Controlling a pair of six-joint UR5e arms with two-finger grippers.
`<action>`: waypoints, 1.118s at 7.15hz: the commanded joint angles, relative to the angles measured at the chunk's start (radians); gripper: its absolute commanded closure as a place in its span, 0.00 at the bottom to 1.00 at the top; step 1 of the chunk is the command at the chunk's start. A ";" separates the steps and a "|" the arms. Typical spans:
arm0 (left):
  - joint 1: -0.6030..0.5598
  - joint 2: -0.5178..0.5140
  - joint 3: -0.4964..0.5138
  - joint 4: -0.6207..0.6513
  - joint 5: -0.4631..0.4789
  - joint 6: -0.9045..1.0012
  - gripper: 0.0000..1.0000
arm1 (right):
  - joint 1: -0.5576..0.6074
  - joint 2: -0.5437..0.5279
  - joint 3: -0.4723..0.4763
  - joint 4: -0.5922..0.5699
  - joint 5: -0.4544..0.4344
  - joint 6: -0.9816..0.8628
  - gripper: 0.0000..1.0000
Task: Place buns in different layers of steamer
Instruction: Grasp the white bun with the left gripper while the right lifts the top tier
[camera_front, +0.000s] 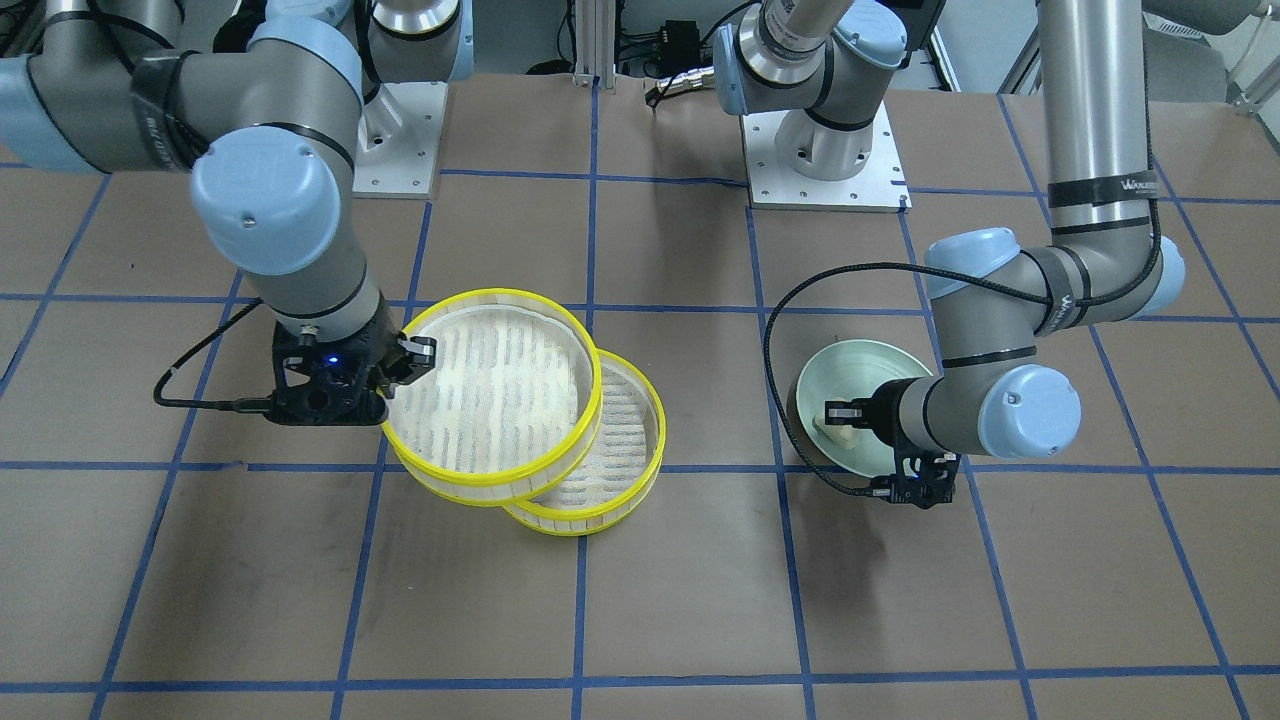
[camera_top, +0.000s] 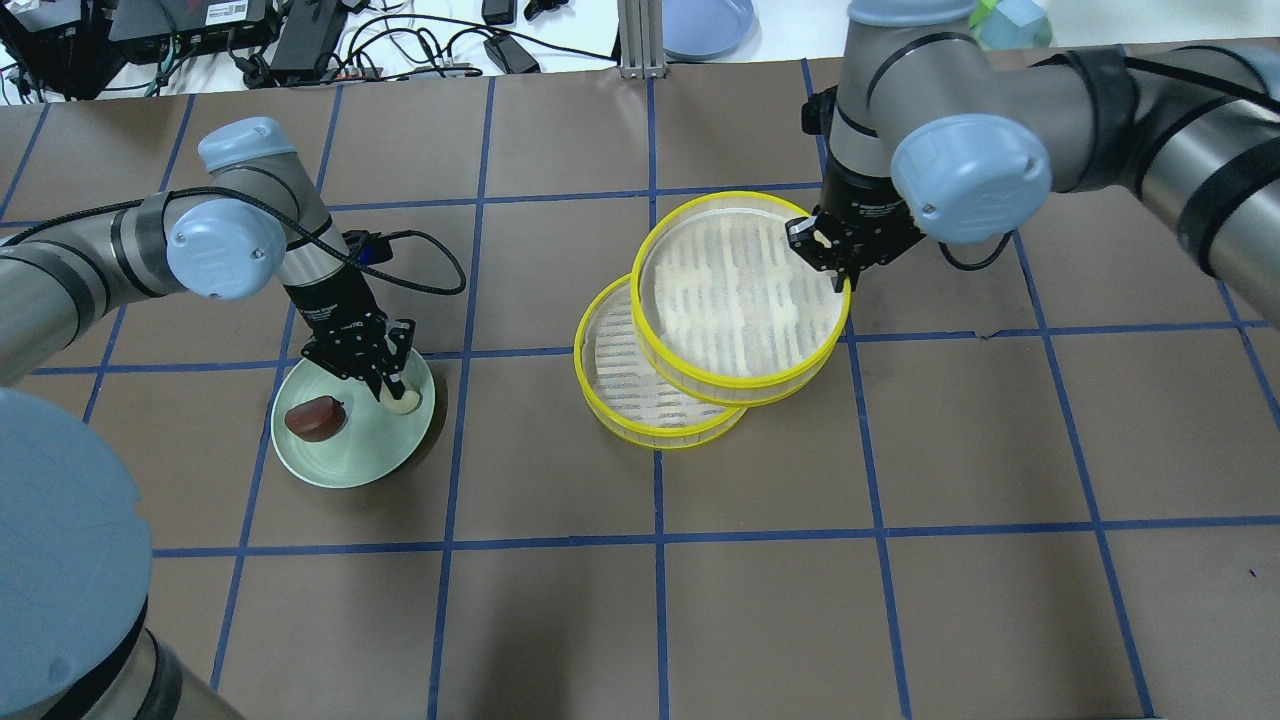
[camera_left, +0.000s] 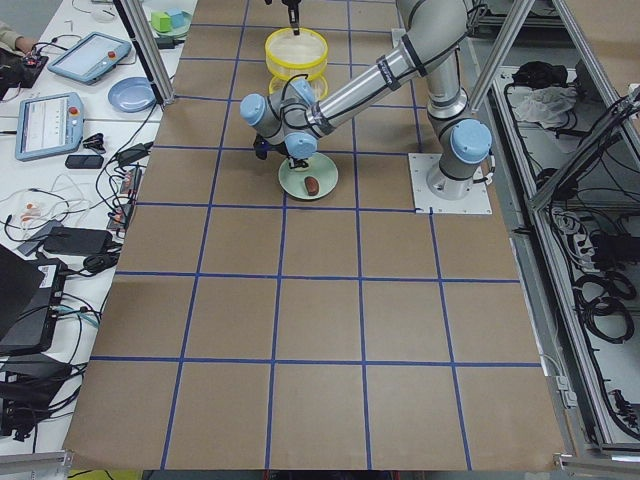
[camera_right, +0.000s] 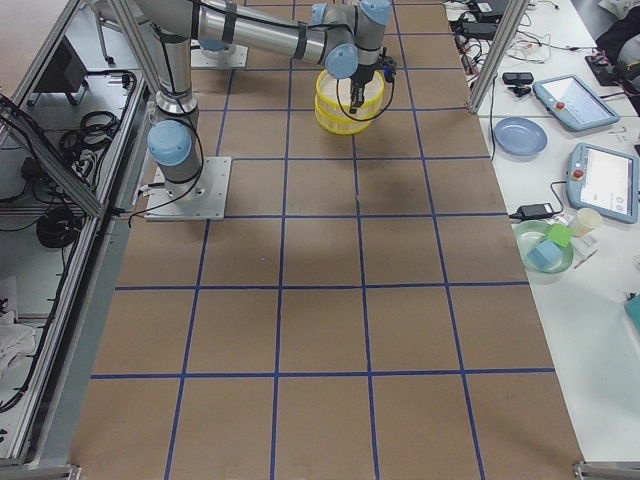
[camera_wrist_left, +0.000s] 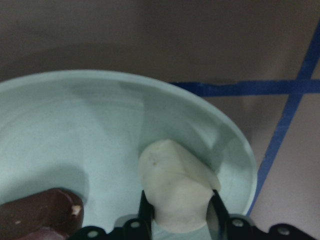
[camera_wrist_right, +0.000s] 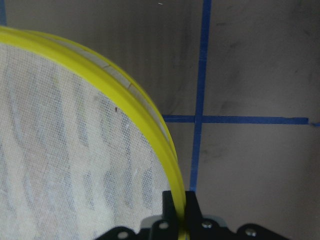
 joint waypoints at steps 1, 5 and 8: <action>-0.017 0.074 0.064 -0.009 -0.008 -0.104 1.00 | -0.103 -0.016 0.001 0.016 -0.007 -0.185 1.00; -0.224 0.139 0.128 0.059 -0.260 -0.451 1.00 | -0.125 -0.016 0.009 0.015 -0.035 -0.247 1.00; -0.303 0.087 0.070 0.179 -0.467 -0.539 1.00 | -0.125 -0.018 0.010 0.016 -0.035 -0.246 1.00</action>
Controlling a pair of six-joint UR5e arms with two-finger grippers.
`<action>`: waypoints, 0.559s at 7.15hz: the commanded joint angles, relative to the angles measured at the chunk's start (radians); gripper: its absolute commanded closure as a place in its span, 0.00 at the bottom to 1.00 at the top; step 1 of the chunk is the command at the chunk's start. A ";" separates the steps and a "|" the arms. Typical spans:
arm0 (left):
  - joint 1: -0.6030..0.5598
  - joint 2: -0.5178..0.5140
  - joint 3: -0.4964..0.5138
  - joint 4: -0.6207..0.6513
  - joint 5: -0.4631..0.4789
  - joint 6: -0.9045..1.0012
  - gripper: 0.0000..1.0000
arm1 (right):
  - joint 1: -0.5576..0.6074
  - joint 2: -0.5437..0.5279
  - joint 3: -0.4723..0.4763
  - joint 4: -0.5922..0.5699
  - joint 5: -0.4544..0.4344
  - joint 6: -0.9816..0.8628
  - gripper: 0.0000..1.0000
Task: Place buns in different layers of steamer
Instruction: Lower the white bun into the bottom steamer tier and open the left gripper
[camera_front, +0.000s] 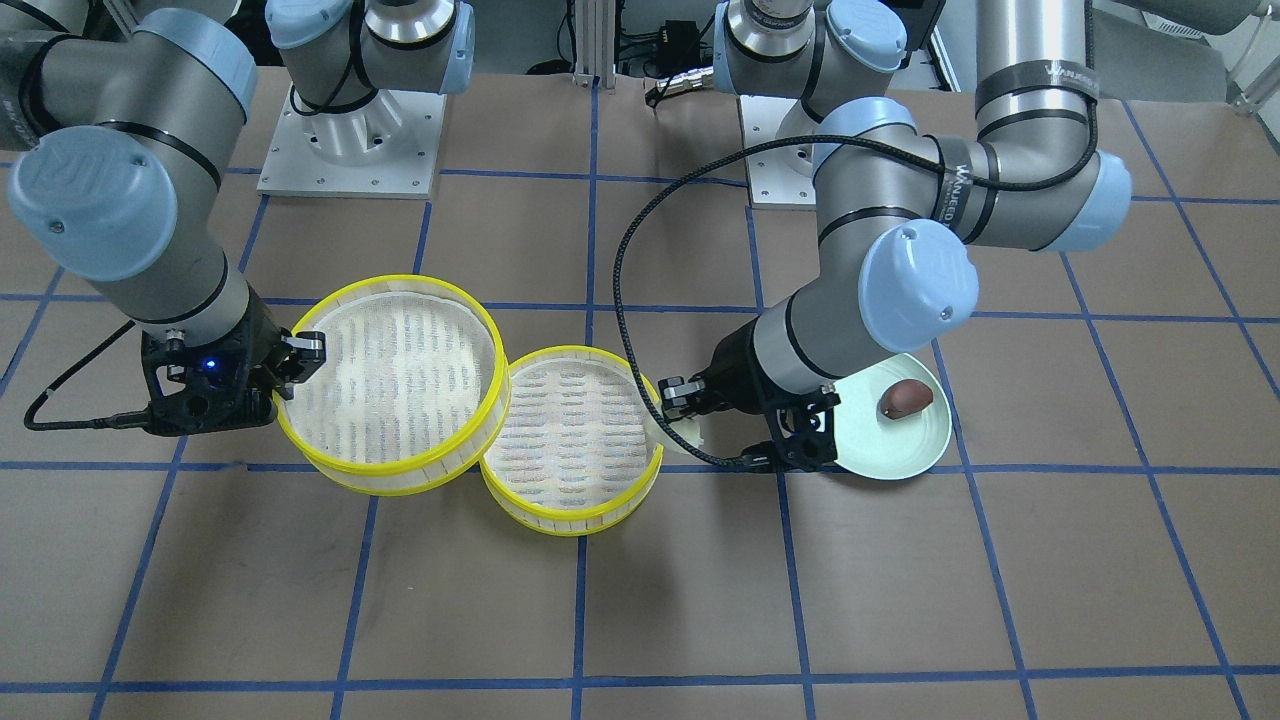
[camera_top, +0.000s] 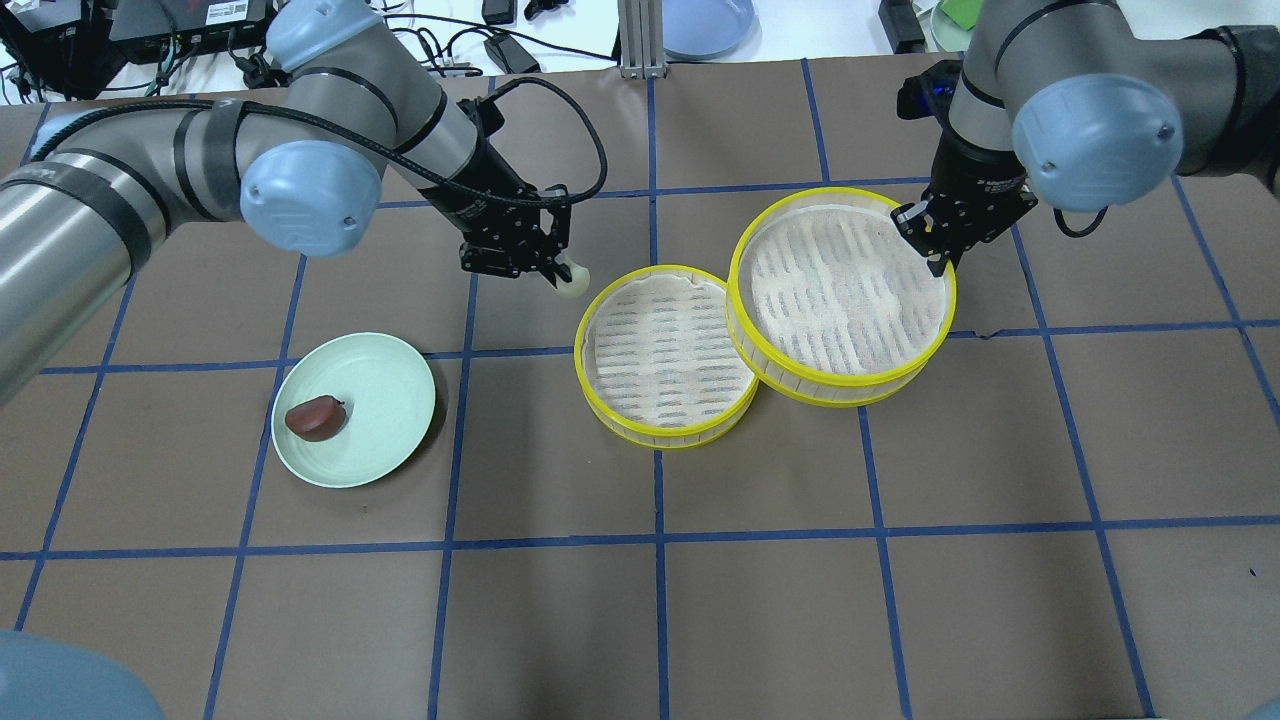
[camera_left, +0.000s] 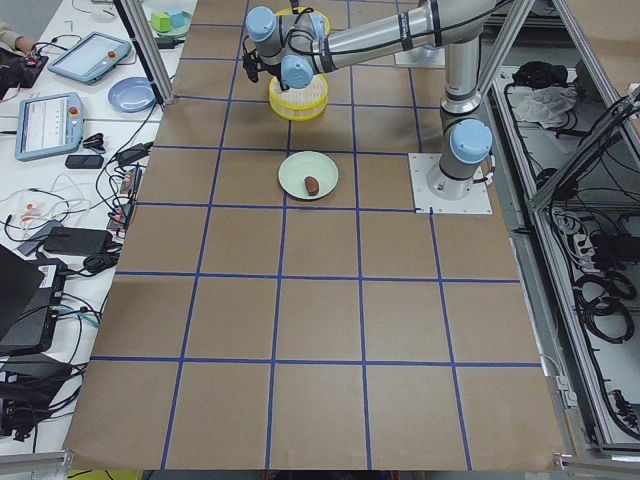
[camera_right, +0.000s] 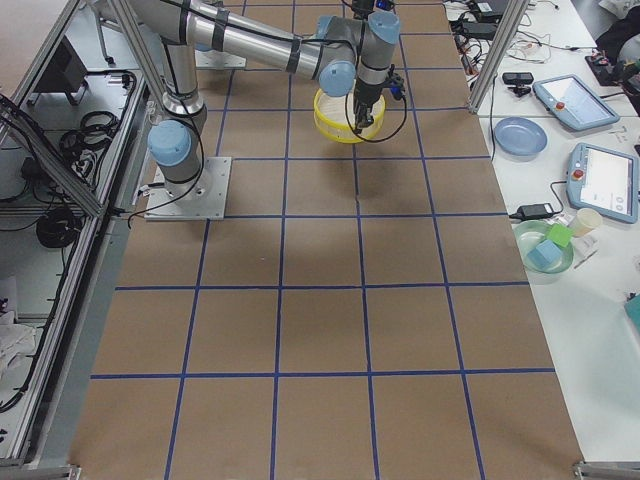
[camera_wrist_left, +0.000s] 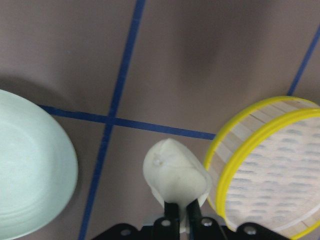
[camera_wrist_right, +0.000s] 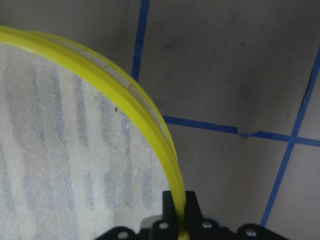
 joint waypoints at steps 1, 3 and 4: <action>-0.062 -0.041 -0.062 0.098 -0.145 -0.022 1.00 | 0.000 0.000 0.002 0.001 0.000 0.005 1.00; -0.095 -0.061 -0.087 0.111 -0.151 -0.025 0.18 | 0.000 0.000 0.005 0.001 0.003 0.010 1.00; -0.095 -0.059 -0.085 0.111 -0.154 -0.035 0.00 | 0.000 0.000 0.008 0.001 0.003 0.010 1.00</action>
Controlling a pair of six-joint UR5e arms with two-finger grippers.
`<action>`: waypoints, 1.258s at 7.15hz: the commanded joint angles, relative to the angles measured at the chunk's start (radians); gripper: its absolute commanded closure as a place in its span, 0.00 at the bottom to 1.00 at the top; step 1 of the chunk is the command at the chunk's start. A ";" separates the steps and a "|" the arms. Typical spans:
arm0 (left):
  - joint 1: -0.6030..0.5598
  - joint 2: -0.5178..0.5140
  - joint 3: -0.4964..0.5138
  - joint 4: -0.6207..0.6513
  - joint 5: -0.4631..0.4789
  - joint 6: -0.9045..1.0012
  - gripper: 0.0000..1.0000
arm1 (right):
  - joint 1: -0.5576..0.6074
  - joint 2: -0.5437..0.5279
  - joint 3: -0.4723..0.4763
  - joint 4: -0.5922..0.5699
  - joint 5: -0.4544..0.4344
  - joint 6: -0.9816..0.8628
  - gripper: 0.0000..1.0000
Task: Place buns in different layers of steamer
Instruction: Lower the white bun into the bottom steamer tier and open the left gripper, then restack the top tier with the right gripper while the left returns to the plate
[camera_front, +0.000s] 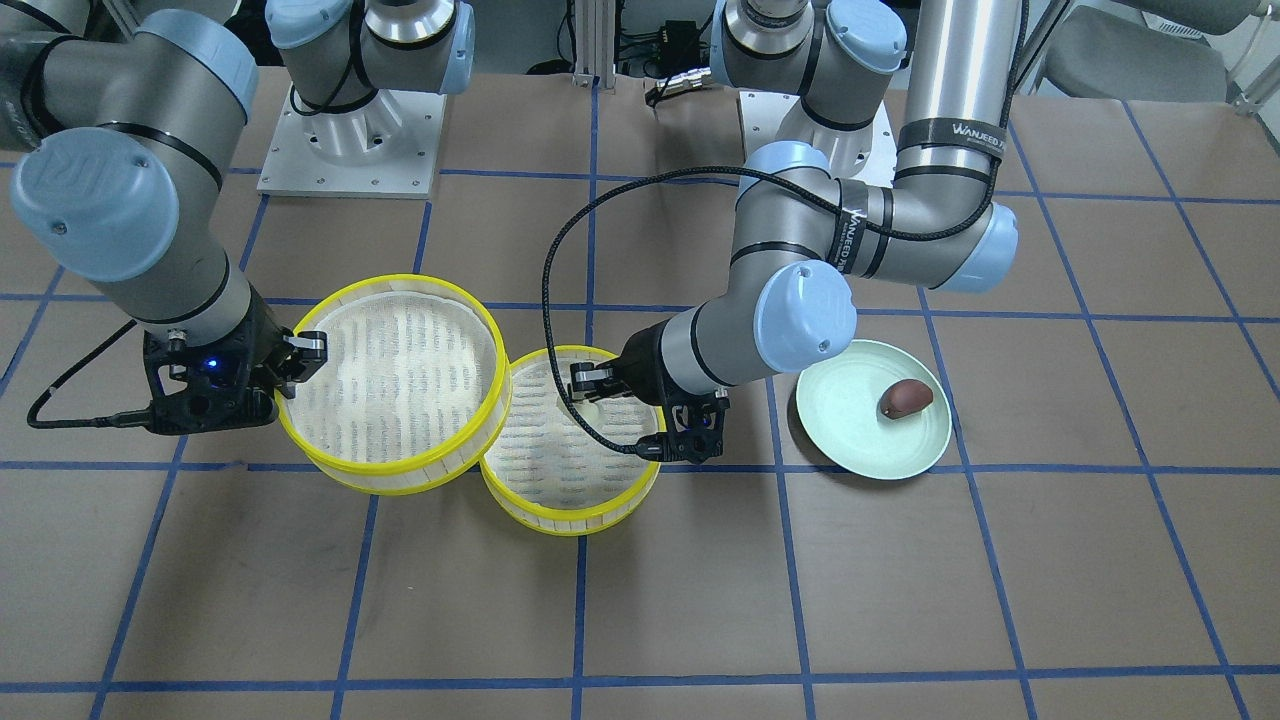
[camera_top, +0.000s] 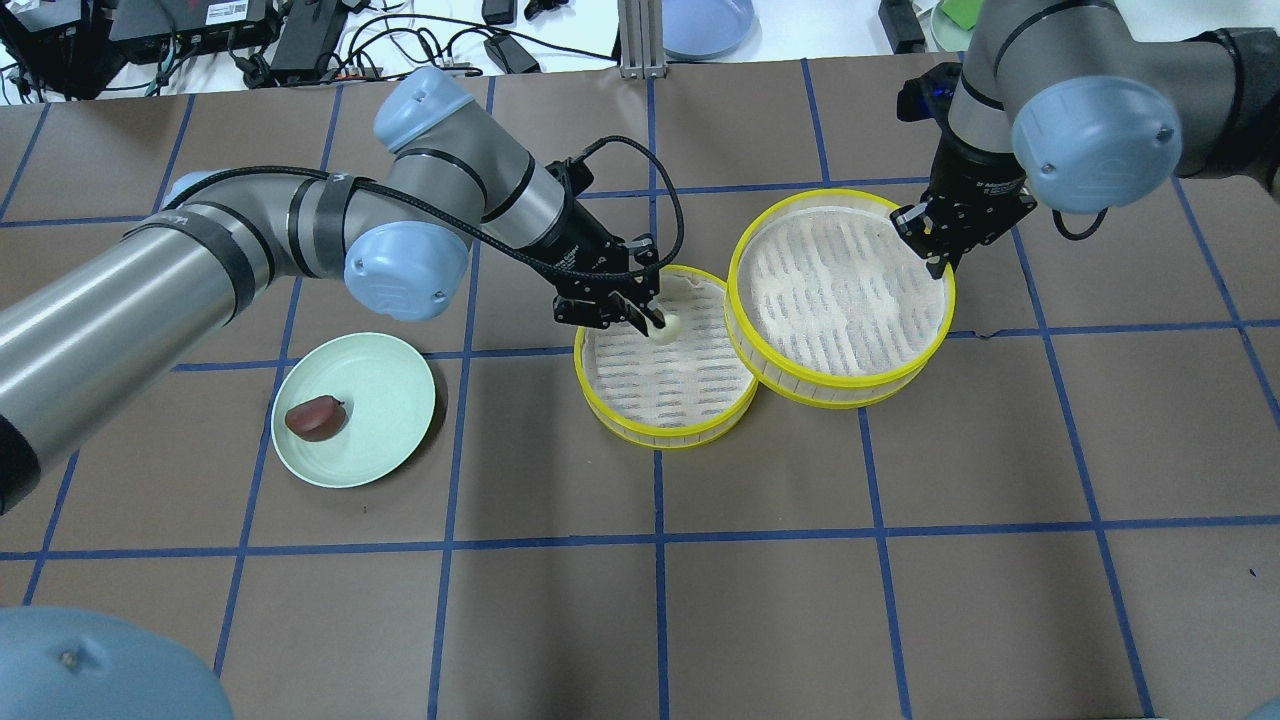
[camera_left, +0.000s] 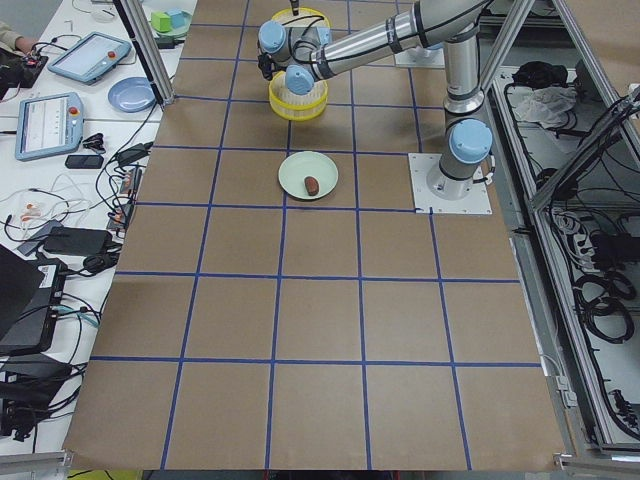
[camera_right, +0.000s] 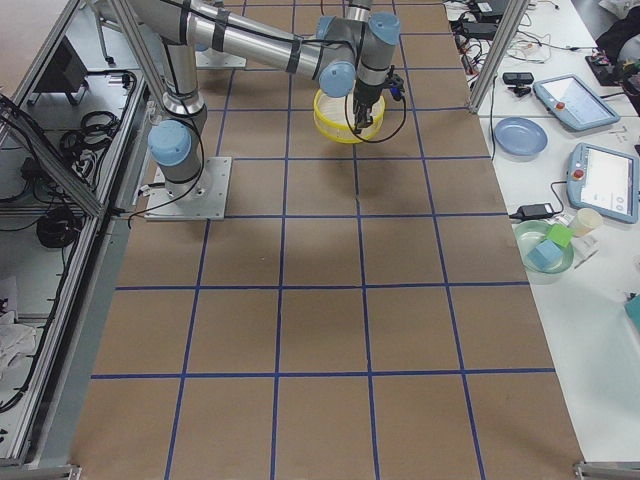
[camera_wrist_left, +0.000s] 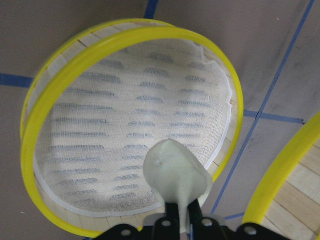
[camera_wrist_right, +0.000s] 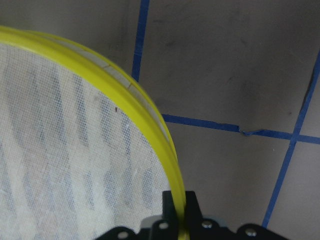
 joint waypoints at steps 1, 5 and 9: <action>-0.007 -0.001 0.007 0.005 -0.002 -0.004 0.00 | 0.002 0.000 0.003 0.000 0.000 0.000 1.00; 0.089 0.071 0.123 -0.112 0.411 0.288 0.00 | 0.170 0.018 0.005 -0.020 0.000 0.272 1.00; 0.364 0.141 0.039 -0.288 0.666 0.903 0.00 | 0.317 0.101 0.003 -0.132 0.002 0.564 1.00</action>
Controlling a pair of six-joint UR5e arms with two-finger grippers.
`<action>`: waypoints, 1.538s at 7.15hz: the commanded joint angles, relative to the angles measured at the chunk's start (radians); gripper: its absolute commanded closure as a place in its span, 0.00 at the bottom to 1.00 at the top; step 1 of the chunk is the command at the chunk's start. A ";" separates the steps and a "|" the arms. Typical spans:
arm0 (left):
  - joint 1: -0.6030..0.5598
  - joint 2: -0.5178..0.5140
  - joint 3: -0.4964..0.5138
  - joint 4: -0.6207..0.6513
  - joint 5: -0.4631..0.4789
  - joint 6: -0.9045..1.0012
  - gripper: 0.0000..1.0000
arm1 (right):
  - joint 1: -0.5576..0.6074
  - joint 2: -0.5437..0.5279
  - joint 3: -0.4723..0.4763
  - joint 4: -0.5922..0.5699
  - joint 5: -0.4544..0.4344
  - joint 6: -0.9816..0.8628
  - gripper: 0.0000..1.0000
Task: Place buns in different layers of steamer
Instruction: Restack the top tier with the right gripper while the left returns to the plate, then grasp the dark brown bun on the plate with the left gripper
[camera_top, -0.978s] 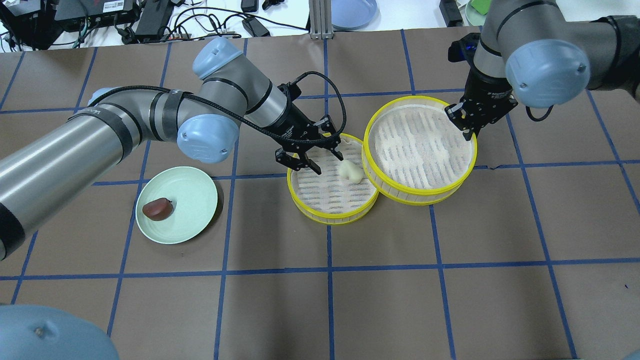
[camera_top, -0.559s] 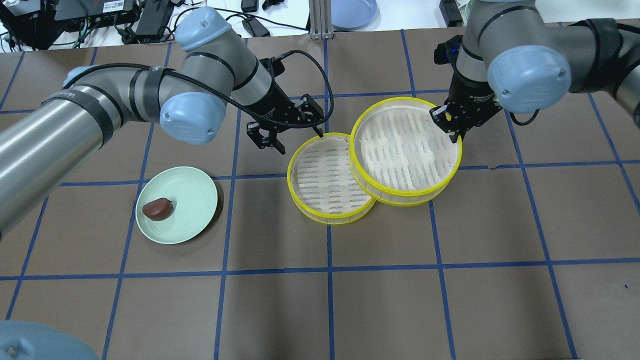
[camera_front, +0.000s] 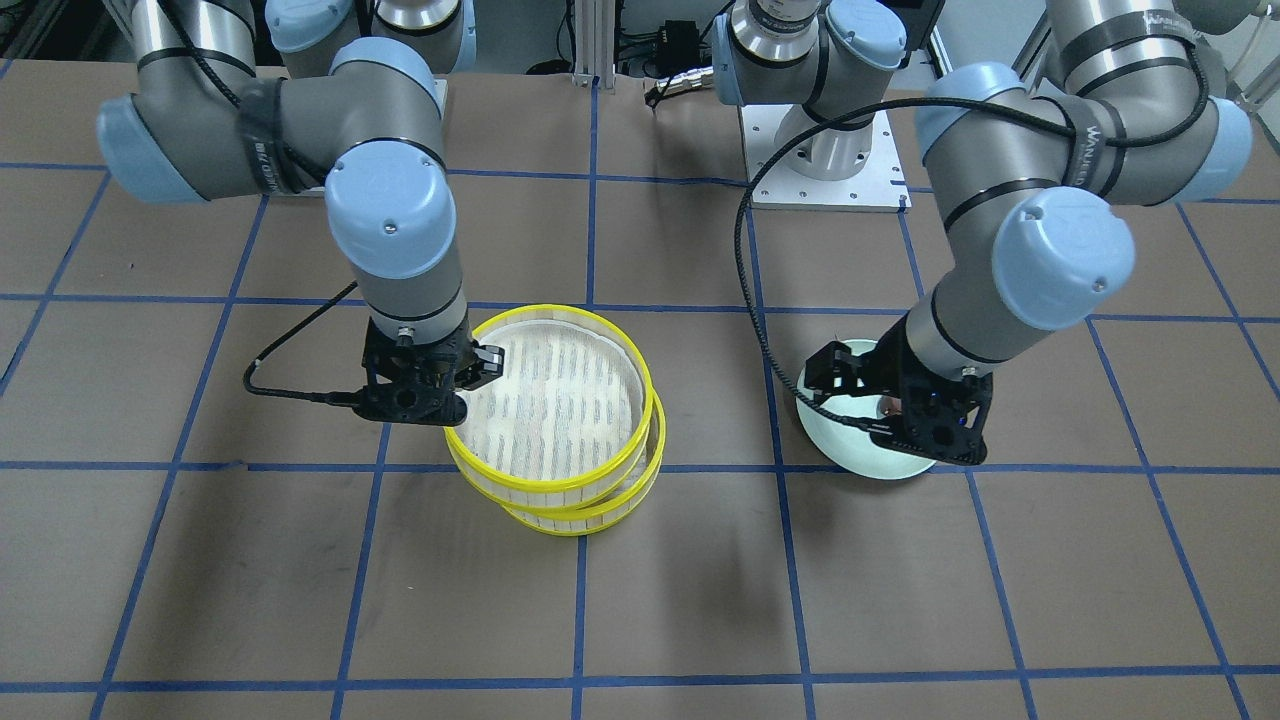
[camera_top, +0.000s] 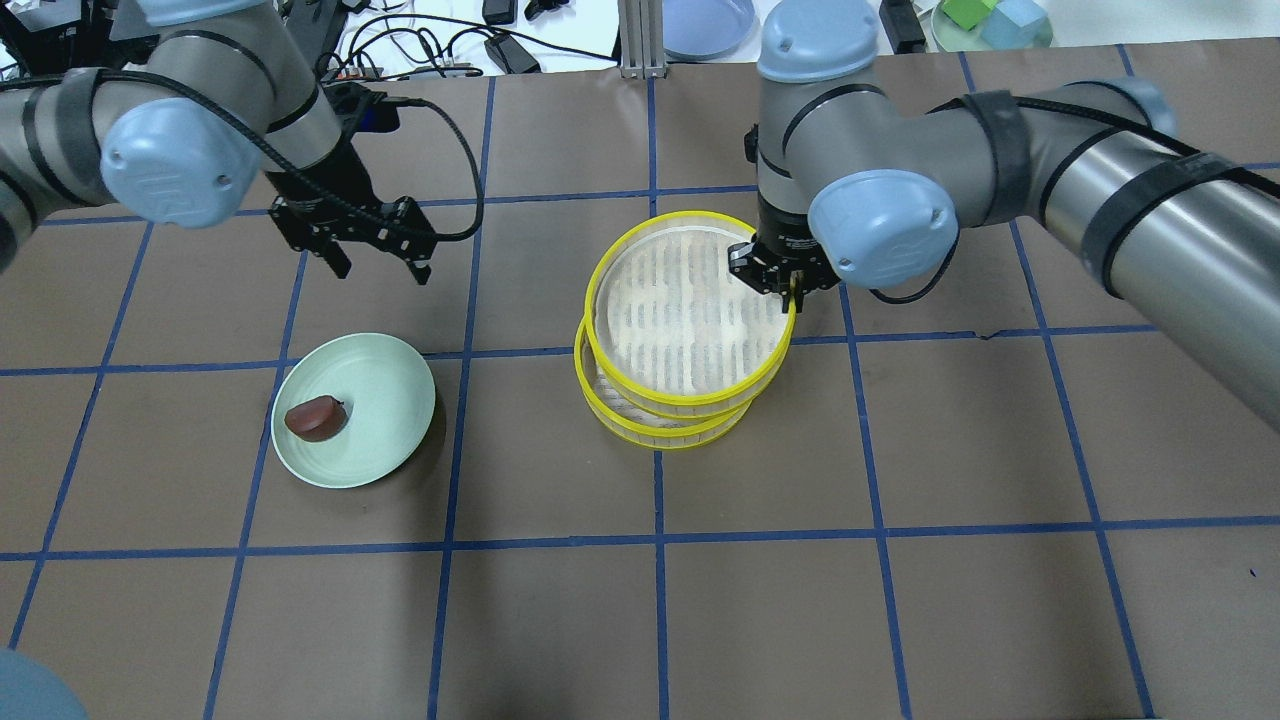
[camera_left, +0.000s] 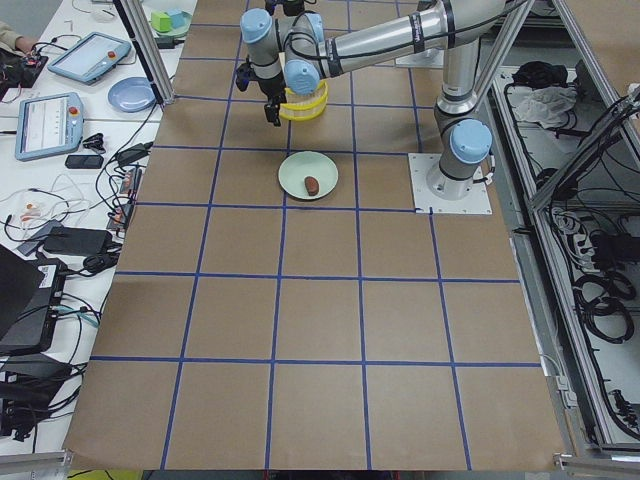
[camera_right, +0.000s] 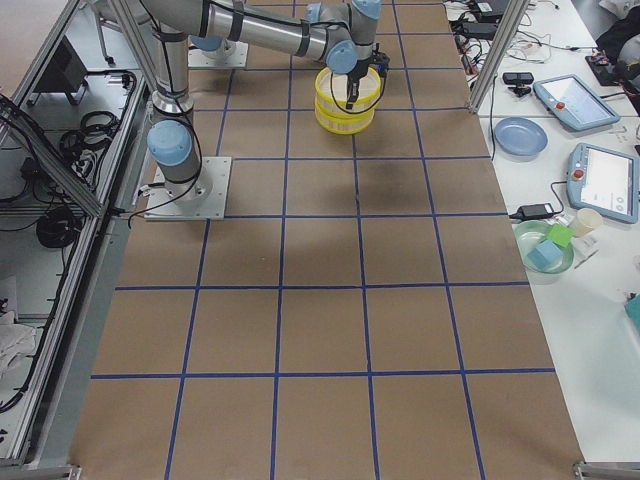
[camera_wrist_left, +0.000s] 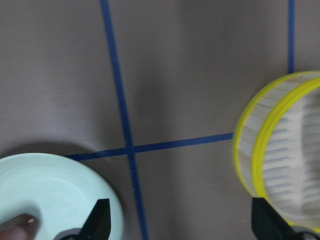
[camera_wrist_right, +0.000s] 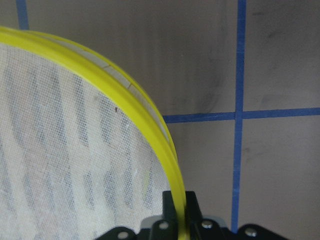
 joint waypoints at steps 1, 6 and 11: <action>0.136 -0.011 -0.098 -0.029 0.088 0.229 0.00 | 0.028 0.035 -0.001 -0.037 0.001 0.056 1.00; 0.153 -0.145 -0.155 0.008 0.096 0.216 0.06 | 0.028 0.058 0.001 -0.043 -0.018 0.027 1.00; 0.153 -0.202 -0.150 0.057 0.106 0.188 0.85 | 0.039 0.056 0.004 -0.023 -0.050 0.038 1.00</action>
